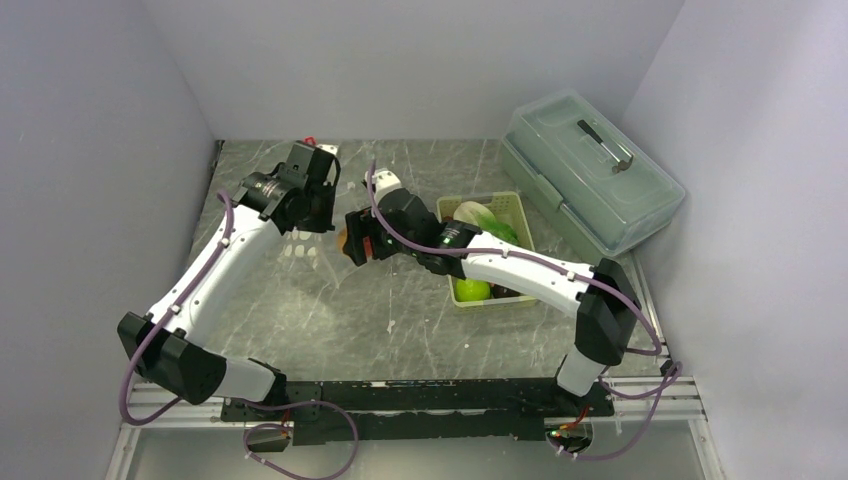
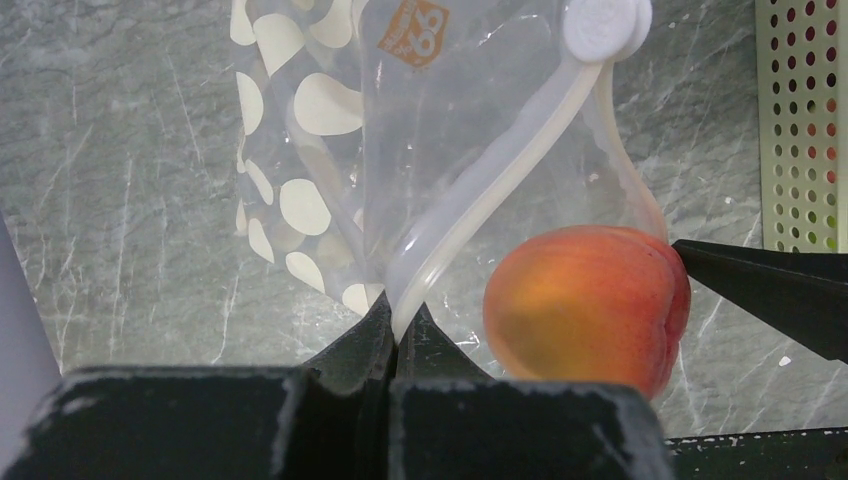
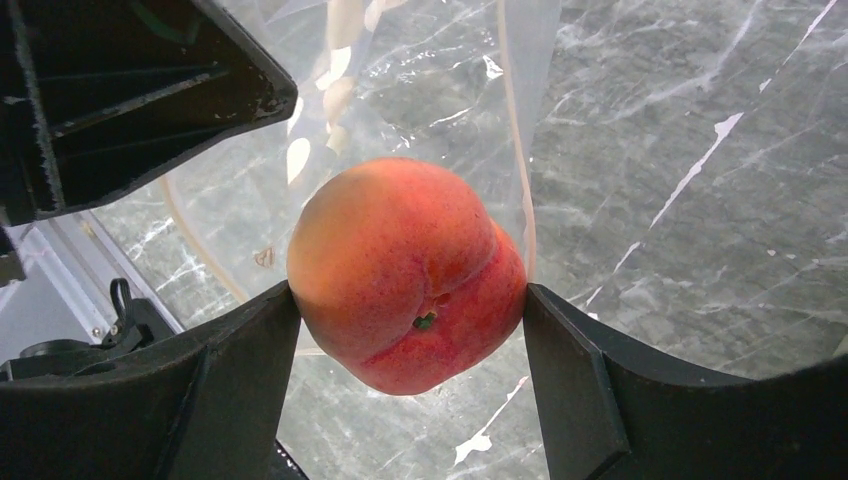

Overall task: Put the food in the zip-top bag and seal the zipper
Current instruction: Place the fake fruit in the zipper food storage bag.

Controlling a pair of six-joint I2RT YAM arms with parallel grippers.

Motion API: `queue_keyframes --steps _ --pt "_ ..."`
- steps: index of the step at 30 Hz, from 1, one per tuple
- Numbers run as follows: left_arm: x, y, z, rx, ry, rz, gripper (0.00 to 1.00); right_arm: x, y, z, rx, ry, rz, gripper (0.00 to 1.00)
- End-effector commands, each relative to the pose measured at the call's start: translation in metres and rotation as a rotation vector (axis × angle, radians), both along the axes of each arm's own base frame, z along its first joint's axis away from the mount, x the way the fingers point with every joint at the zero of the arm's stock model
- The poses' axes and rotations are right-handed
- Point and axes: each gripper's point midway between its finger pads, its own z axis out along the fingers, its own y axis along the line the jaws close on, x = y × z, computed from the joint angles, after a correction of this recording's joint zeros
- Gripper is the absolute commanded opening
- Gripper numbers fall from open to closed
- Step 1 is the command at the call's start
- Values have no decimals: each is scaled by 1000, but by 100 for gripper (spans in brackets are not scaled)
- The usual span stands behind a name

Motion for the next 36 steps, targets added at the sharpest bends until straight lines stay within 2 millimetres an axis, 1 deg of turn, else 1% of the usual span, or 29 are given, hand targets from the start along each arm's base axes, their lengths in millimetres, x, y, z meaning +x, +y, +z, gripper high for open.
queue_keyframes --steps 1,10,15,19,25,27,36 --pt "3 -2 10 -39 -45 -17 0 4 10 33 62 -61 -5 60" --pt "5 -1 9 -56 -41 -9 0 -5 17 42 100 -55 42 87" --pt "6 -1 9 -73 -40 -5 0 -7 18 44 106 -56 55 97" --pt "7 0 10 -90 -41 -1 0 -8 18 48 120 -59 57 99" --pt "8 1 8 -93 -37 6 0 -12 6 68 155 -89 46 99" --pt "8 2 8 -94 -35 6 0 -14 -1 74 162 -102 34 99" --pt "9 4 7 -96 -32 13 0 -13 -47 85 107 -171 -73 96"
